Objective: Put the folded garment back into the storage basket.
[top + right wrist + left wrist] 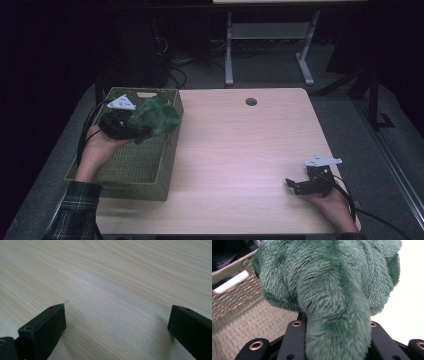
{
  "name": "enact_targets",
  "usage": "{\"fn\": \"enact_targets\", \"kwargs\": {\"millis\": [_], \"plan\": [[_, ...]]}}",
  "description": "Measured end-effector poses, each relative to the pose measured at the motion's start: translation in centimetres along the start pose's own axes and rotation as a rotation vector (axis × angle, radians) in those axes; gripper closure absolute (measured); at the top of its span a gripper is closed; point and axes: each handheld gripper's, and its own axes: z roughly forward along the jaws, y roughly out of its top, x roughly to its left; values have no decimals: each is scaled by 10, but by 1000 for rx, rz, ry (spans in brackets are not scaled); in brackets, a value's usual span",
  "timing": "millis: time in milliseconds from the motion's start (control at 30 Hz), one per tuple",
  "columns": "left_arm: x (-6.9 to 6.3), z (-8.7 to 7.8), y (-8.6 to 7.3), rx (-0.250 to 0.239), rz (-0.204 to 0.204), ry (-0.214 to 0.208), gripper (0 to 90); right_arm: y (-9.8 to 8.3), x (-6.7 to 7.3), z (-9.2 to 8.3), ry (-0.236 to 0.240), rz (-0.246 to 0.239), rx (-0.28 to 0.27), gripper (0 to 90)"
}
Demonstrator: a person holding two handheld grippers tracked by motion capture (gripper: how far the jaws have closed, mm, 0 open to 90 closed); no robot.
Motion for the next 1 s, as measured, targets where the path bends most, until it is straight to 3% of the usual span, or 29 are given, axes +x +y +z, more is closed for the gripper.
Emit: {"fn": "enact_targets", "kwargs": {"millis": [200, 533, 1000], "plan": [[15, 3, -19, -1, -67, 21, 681, 0, 0, 0, 0, 0, 0, 14], [33, 24, -52, 59, -136, 49, 682, 0, 0, 0, 0, 0, 0, 14], [39, 61, -75, 174, -151, 23, 673, 0, 0, 0, 1, 0, 0, 14]]}}
